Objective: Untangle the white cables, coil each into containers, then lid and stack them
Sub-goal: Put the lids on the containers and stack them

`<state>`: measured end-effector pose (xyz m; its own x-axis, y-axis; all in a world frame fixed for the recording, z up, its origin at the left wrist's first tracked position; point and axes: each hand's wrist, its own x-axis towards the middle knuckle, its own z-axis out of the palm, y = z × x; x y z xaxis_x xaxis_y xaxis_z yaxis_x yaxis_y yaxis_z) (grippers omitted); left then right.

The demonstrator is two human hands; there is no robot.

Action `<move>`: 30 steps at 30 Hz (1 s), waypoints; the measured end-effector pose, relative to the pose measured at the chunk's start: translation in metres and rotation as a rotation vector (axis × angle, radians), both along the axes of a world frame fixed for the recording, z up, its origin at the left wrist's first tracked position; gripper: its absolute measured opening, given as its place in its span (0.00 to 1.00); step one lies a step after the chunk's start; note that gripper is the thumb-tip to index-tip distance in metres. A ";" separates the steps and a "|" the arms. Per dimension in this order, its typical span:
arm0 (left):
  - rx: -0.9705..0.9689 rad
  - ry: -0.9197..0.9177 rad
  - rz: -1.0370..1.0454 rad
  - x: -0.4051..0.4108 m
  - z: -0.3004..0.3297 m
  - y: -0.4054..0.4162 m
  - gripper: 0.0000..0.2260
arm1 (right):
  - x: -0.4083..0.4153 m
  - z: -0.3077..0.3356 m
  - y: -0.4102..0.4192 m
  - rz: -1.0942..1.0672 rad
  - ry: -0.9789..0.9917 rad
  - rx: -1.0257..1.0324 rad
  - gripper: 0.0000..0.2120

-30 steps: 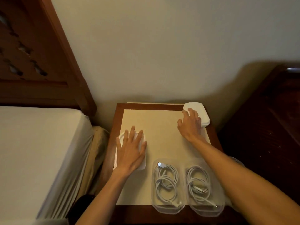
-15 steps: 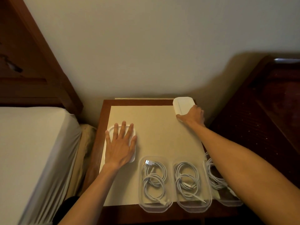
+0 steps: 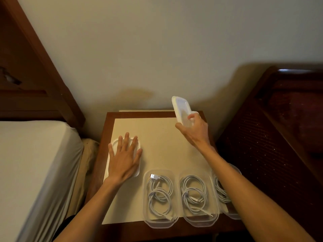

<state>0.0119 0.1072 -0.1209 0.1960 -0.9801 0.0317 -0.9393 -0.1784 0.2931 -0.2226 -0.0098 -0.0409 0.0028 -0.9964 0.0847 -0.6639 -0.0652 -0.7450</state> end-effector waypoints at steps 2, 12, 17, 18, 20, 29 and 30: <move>-0.107 0.021 0.059 -0.007 0.019 0.001 0.36 | 0.001 0.015 0.027 0.084 -0.303 0.163 0.22; -0.410 0.893 0.116 -0.080 0.110 0.051 0.13 | -0.002 0.039 0.146 0.198 -0.900 0.507 0.14; -0.389 0.812 0.206 -0.086 0.110 0.077 0.10 | -0.020 0.034 0.168 0.252 -0.679 0.475 0.15; -0.370 0.832 0.205 -0.086 0.110 0.081 0.11 | -0.023 0.033 0.169 0.248 -0.636 0.478 0.15; -0.346 0.909 0.223 -0.081 0.112 0.087 0.15 | -0.031 0.029 0.167 0.267 -0.421 0.387 0.15; -0.094 0.574 -0.178 -0.075 0.115 0.096 0.09 | -0.019 0.062 0.129 0.686 0.253 0.028 0.14; -0.133 0.578 -0.169 -0.076 0.113 0.096 0.05 | -0.014 0.062 0.130 0.633 0.187 -0.010 0.15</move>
<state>-0.0638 0.2035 -0.0075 0.0602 -0.9940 0.0912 -0.6336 0.0326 0.7730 -0.2363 0.1198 0.0208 0.6031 -0.7969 0.0350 -0.6134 -0.4914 -0.6183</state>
